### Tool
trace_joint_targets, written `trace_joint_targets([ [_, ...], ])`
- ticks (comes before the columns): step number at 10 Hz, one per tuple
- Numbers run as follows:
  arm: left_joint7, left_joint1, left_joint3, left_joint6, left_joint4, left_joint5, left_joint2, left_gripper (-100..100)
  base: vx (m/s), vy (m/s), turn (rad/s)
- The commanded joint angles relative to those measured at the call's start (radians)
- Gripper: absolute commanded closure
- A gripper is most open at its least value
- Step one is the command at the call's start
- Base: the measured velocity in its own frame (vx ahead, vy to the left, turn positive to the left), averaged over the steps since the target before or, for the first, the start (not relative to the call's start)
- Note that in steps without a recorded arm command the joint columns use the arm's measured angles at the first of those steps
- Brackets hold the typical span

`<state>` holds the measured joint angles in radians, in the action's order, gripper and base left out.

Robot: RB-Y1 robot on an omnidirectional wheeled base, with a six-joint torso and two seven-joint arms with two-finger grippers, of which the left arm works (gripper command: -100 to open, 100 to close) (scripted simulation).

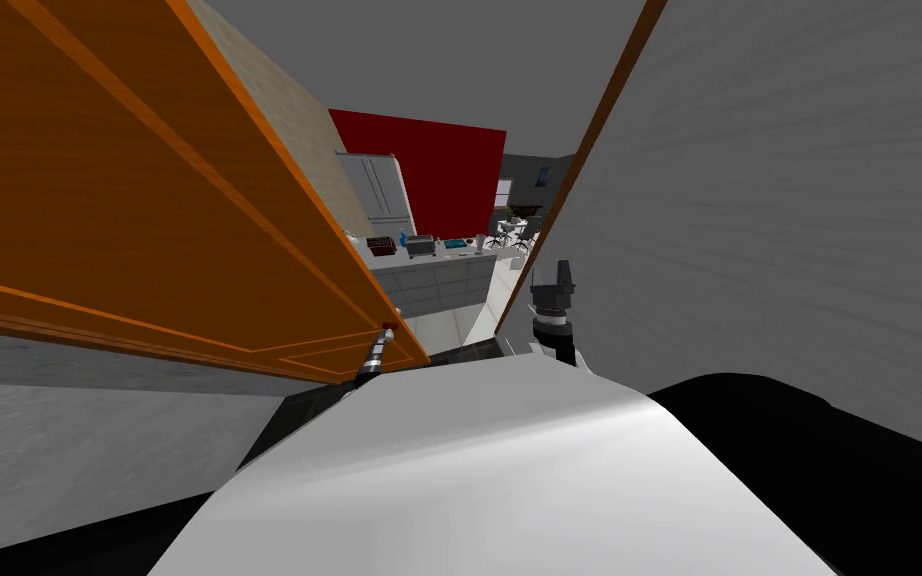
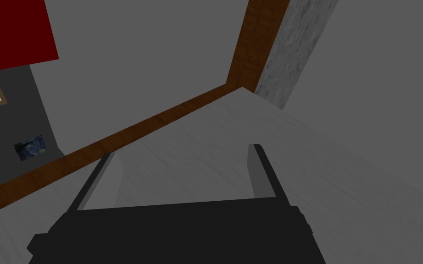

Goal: Pull the door open

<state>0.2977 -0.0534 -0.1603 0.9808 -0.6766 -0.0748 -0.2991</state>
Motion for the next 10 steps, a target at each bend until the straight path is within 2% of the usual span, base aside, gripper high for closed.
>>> trace_joint_targets([
  [1,-0.050,0.007,0.016,-0.002,0.008,0.020,0.010,100,-0.071,0.029,-0.097],
  [2,-0.067,0.007,0.016,-0.002,0.008,0.020,0.010,100,-0.050,0.025,-0.035],
  [3,-0.102,0.009,0.022,-0.005,0.008,0.035,0.010,100,-0.047,0.026,-0.059],
  [4,-0.108,0.009,0.022,-0.005,0.008,0.035,0.010,100,-0.045,0.023,-0.045],
  [5,-0.148,0.012,0.028,-0.009,0.009,0.052,0.011,100,-0.050,0.025,-0.054],
  [6,-0.149,0.012,0.028,-0.009,0.009,0.052,0.011,100,-0.038,0.018,-0.060],
  [8,-0.215,0.018,0.040,-0.017,0.009,0.085,0.011,100,-0.058,0.022,-0.090],
  [9,-0.232,0.018,0.040,-0.017,0.009,0.085,0.011,100,-0.050,0.031,-0.046],
  [10,-0.264,0.021,0.045,-0.020,0.009,0.101,0.012,100,-0.058,0.028,-0.083],
])
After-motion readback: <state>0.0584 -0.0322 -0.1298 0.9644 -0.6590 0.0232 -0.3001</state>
